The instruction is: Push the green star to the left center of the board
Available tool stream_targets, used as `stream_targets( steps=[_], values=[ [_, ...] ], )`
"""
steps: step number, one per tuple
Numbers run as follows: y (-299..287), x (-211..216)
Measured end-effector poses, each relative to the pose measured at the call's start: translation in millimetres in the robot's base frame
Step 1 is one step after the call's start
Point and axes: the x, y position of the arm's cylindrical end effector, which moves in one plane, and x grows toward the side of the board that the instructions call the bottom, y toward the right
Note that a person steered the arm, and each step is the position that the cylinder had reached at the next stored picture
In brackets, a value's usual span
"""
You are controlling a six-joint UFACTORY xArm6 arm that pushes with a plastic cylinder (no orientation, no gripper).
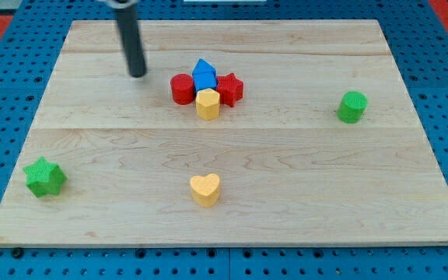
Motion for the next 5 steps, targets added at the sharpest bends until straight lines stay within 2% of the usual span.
stream_targets(
  steps=[1,3,4,5],
  values=[
    [-34.0,56.2],
    [-108.4,195.8],
    [-116.5,253.8],
    [-85.8,264.7]
  ],
)
